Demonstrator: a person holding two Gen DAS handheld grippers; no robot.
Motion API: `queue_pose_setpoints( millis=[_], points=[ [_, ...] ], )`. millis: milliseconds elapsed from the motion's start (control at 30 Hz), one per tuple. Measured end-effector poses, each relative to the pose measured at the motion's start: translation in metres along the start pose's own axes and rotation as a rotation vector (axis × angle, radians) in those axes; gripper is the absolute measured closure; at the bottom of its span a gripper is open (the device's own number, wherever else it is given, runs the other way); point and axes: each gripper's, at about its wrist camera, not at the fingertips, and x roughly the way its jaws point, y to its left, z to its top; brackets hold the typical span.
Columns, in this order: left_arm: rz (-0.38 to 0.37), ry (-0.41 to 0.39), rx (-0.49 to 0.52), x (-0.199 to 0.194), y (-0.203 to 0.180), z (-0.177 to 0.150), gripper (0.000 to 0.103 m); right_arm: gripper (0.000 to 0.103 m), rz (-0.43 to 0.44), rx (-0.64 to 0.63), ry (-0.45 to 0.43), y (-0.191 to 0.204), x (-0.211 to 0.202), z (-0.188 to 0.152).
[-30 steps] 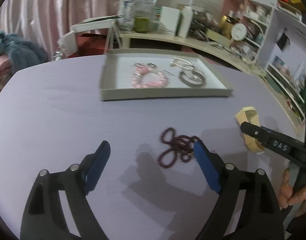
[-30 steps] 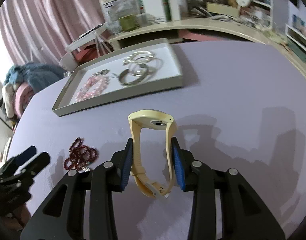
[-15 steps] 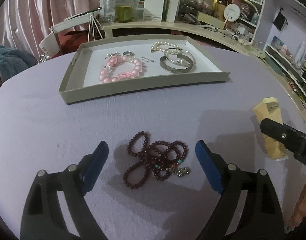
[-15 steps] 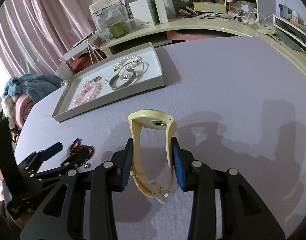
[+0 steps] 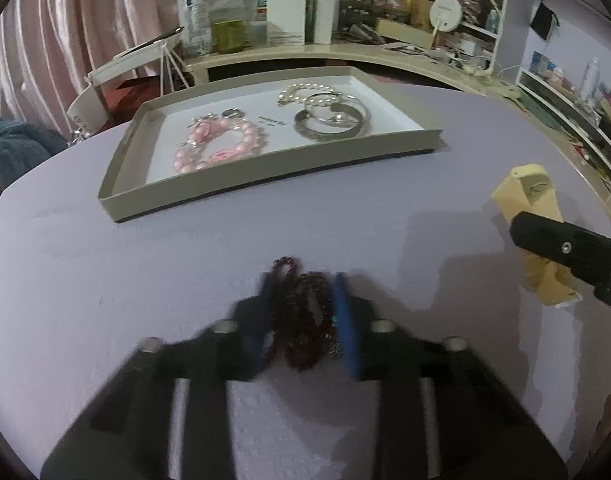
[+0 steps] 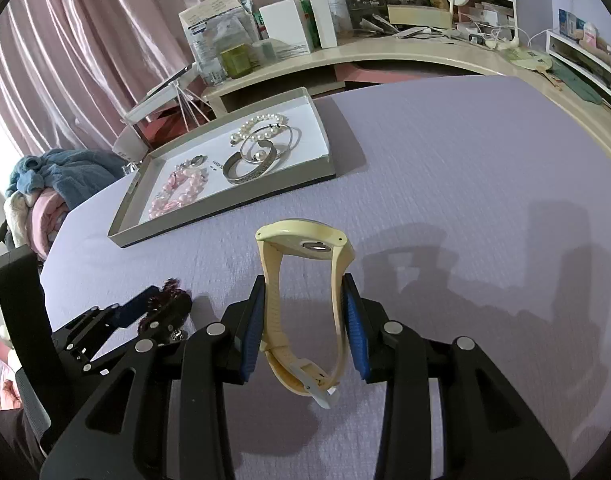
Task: Organize jewelry
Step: 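Grasp the dark red bead bracelet with the left tool, then carry the yellow watch and dark red bracelet over the white tray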
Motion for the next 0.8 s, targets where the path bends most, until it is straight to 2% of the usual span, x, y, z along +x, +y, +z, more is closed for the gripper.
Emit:
queue_pose_setpoints(
  millis=[33, 267, 533, 800],
  points=[
    [-0.011, 0.0, 0.0, 0.0, 0.0, 0.0, 0.091, 0.065, 0.001, 0.0, 0.0, 0.0, 0.0, 0.0],
    [-0.045, -0.001, -0.012, 0.0, 0.007, 0.0, 0.094, 0.065, 0.004, -0.01, 0.0, 0.003, 0.0, -0.001],
    [-0.021, 0.001, -0.069, -0.013, 0.03, -0.003, 0.095, 0.065, 0.008, -0.023, -0.013, 0.009, -0.004, -0.001],
    [0.025, -0.111, -0.157, -0.065, 0.071, 0.017, 0.095, 0.065, 0.033, -0.051, -0.041, 0.025, -0.01, 0.004]
  ],
)
